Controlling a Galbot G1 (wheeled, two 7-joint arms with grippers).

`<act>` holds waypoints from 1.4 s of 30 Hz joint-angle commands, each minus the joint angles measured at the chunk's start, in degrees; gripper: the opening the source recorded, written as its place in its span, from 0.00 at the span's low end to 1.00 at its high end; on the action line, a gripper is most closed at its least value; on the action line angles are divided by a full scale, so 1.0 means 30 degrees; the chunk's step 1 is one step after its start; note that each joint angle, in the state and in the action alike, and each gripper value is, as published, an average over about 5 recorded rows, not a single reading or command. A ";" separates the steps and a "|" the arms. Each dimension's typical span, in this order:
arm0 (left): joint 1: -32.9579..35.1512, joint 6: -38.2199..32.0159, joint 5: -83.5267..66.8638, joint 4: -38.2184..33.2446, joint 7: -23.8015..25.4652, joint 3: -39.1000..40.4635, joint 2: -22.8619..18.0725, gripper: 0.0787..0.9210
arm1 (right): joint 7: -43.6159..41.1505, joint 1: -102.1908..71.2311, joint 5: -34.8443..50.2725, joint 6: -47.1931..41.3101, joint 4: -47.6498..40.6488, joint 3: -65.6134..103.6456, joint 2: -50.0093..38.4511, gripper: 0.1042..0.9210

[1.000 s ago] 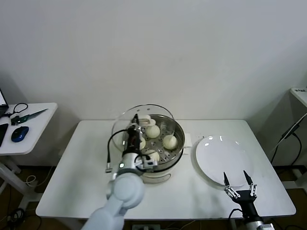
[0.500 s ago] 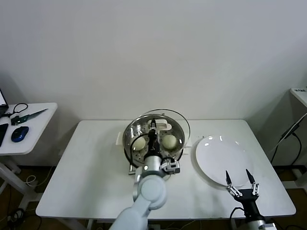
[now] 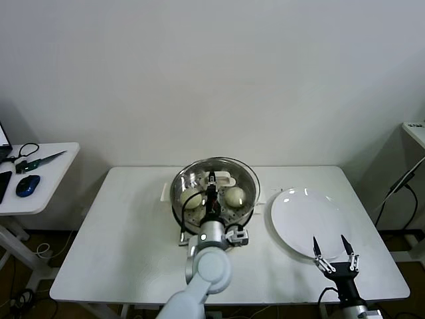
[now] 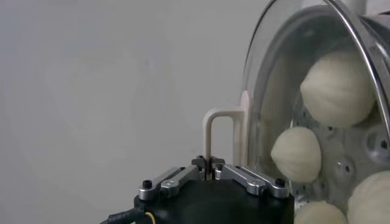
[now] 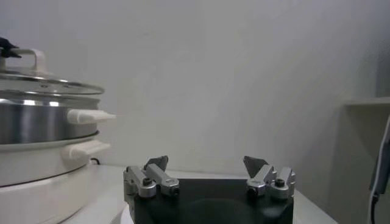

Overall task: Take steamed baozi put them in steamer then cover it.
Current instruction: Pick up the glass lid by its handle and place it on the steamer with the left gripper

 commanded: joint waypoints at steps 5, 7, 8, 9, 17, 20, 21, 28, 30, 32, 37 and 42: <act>0.0077 -0.0034 0.0409 0.0390 -0.0057 -0.0005 -0.0087 0.07 | -0.0023 -0.0108 -0.0008 0.0111 0.0031 0.0074 0.0067 0.88; 0.0058 -0.0044 0.0356 0.0469 -0.0058 -0.0079 -0.0075 0.07 | -0.0044 -0.0152 -0.0005 0.0146 0.0048 0.0077 0.0075 0.88; 0.0035 -0.0048 0.0343 0.0490 -0.0046 -0.0100 -0.0061 0.07 | -0.0056 -0.0173 -0.0004 0.0164 0.0058 0.0080 0.0079 0.88; 0.0016 -0.0048 0.0330 0.0502 -0.0038 -0.0111 -0.0048 0.07 | -0.0068 -0.0192 -0.0003 0.0182 0.0068 0.0084 0.0085 0.88; -0.0082 -0.0069 0.0305 0.0644 -0.0038 -0.0218 0.0106 0.07 | -0.0102 -0.0258 0.0003 0.0254 0.0069 0.0104 0.0157 0.88; -0.0069 -0.0074 0.0212 0.0560 -0.0039 -0.0300 0.0297 0.07 | -0.0105 -0.0270 -0.0012 0.0263 0.0128 0.0123 0.0199 0.88; -0.0048 -0.0077 0.0168 0.0517 -0.0041 -0.0334 0.0364 0.07 | -0.0102 -0.0280 -0.0017 0.0271 0.0157 0.0135 0.0210 0.88; 0.0154 -0.0177 -0.0039 0.0587 -0.0161 -0.0416 0.0502 0.07 | -0.0187 -0.0354 0.0002 0.0254 0.0415 0.0188 0.0206 0.88; 0.0118 -0.0218 -0.0129 0.0648 -0.0243 -0.0441 0.0482 0.09 | -0.0256 -0.0336 -0.0007 0.0109 0.0549 0.0183 0.0184 0.88; 0.0081 -0.0240 -0.0223 0.0660 -0.0338 -0.0486 0.0493 0.13 | -0.0359 -0.0312 -0.0011 -0.0126 0.0710 0.0179 0.0148 0.88; 0.0044 -0.0291 -0.0768 0.0086 -0.0307 -0.0498 0.0836 0.31 | -0.0583 -0.0331 0.0367 -0.1321 0.1118 0.0008 -0.0114 0.88; 0.0231 -0.0095 -0.2003 -0.1708 0.0461 -0.0258 0.1736 0.47 | 0.0238 -0.0226 0.0711 -0.2174 0.1475 -0.0377 -0.0290 0.88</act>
